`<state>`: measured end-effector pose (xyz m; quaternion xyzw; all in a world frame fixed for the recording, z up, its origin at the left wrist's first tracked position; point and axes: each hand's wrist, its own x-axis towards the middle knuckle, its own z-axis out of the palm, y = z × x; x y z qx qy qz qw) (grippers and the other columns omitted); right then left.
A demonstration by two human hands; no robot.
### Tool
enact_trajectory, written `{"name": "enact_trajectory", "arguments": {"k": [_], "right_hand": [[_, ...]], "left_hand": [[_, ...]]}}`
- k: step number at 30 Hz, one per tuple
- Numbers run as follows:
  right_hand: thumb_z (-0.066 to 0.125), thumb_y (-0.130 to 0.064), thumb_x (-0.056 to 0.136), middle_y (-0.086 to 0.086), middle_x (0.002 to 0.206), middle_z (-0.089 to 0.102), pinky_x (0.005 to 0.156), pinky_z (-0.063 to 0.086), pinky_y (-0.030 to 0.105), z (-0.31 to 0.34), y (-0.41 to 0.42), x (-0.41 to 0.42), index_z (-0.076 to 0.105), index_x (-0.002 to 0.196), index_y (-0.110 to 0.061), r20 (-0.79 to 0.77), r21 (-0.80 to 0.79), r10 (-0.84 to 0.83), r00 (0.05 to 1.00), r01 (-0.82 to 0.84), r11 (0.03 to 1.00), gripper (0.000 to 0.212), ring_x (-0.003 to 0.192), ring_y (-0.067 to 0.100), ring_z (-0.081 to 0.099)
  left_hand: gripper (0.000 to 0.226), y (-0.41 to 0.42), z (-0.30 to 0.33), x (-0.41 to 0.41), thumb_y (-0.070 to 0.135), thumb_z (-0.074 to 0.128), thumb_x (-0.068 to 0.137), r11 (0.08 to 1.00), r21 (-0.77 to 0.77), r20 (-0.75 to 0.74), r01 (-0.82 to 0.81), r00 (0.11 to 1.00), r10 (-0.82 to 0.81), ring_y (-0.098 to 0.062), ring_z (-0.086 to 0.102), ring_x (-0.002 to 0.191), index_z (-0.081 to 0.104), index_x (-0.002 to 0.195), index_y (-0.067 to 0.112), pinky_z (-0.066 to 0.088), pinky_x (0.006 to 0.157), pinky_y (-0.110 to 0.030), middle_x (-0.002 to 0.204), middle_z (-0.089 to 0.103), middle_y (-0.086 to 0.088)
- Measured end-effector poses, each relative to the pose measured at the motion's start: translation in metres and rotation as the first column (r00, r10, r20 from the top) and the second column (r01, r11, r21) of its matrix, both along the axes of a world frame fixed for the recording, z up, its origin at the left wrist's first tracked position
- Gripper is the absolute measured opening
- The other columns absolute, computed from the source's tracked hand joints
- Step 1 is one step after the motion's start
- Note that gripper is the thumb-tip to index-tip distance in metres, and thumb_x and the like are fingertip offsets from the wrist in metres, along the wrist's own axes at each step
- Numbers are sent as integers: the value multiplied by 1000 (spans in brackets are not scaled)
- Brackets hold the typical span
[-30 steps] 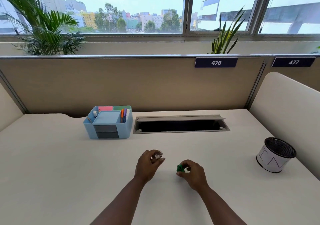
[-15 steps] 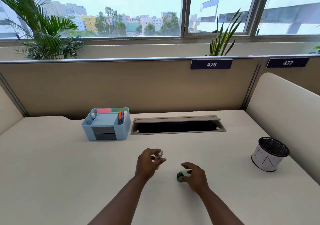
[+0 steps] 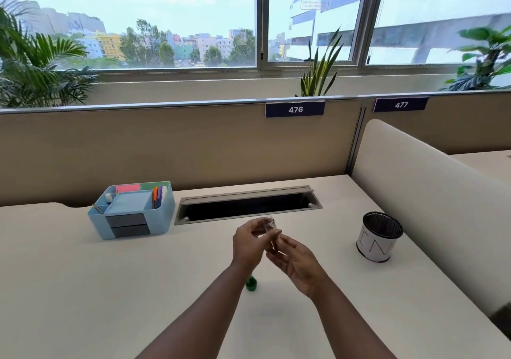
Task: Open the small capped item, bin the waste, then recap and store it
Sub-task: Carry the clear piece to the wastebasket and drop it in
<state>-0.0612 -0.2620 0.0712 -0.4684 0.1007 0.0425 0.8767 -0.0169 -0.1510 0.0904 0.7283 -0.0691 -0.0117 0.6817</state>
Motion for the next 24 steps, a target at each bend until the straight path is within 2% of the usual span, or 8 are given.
{"name": "enact_trajectory", "arguments": {"k": [4, 7, 9, 12, 15, 18, 20, 24], "right_hand": [[53, -6, 87, 5, 81, 74, 68, 59, 21, 1, -35, -9, 67, 97, -6, 25, 36, -116, 993, 116, 993, 17, 77, 14, 70], [53, -2, 86, 2, 71, 74, 62, 58, 18, 0, -67, -16, 67, 92, -6, 23, 70, -261, 965, 259, 963, 15, 68, 10, 70], [54, -1, 86, 0, 64, 73, 59, 58, 17, -1, -92, -20, 65, 92, -6, 16, 67, -377, 926, 376, 924, 14, 62, 8, 69], [54, 1, 86, -4, 58, 71, 56, 57, 15, -3, -126, -25, 63, 94, -6, 22, 15, -543, 840, 543, 840, 14, 53, 4, 65], [57, 1, 84, 3, 73, 68, 56, 56, 13, -7, -162, -29, 61, 103, -3, 39, -131, -691, 721, 690, 712, 20, 55, 7, 63], [61, -1, 83, 13, 96, 63, 70, 57, 24, -15, -191, -31, 60, 109, 3, 61, -318, -774, 630, 748, 583, 27, 69, 15, 59], [62, -1, 82, 14, 97, 61, 71, 56, 28, -19, -203, -30, 60, 110, 4, 74, -389, -804, 590, 759, 522, 29, 77, 22, 59], [63, 2, 80, 15, 94, 63, 53, 53, 10, -26, -224, -26, 61, 108, 1, 153, -534, -821, 549, 745, 399, 27, 75, 28, 61]], "left_hand": [[35, -35, 5, -2, 15, 76, 74, 992, 78, 46, 102, 993, -106, -17, 63, 94, 65, 107, 12, 51, 82, -22, 102, 69, -10], [48, -60, 0, -4, 23, 68, 81, 964, 209, 58, 165, 982, -181, -20, 58, 112, 53, 126, 12, 46, 93, -29, 118, 64, -9], [51, -77, -7, -6, 24, 63, 86, 908, 371, 104, 193, 963, -247, -19, 53, 120, 46, 132, 14, 41, 97, -28, 128, 58, -8], [56, -103, -14, -5, 25, 56, 90, 680, 687, 106, 256, 891, -442, -18, 40, 132, 33, 140, 18, 34, 107, -28, 146, 42, -3], [63, -134, -12, -3, 24, 54, 90, 457, 826, 14, 329, 799, -601, -18, 26, 142, 22, 145, 18, 28, 115, -34, 157, 22, 0], [66, -160, -9, -1, 21, 51, 91, 314, 887, -34, 339, 726, -686, -18, 18, 144, 15, 146, 17, 29, 114, -39, 159, 11, 3], [69, -173, -8, 0, 19, 49, 91, 219, 916, -75, 337, 679, -730, -17, 13, 146, 9, 147, 17, 28, 114, -41, 160, 4, 3], [70, -201, -9, 3, 13, 45, 91, 128, 944, -97, 304, 627, -773, -16, 7, 146, 4, 147, 17, 26, 113, -43, 160, -1, 1]]}}
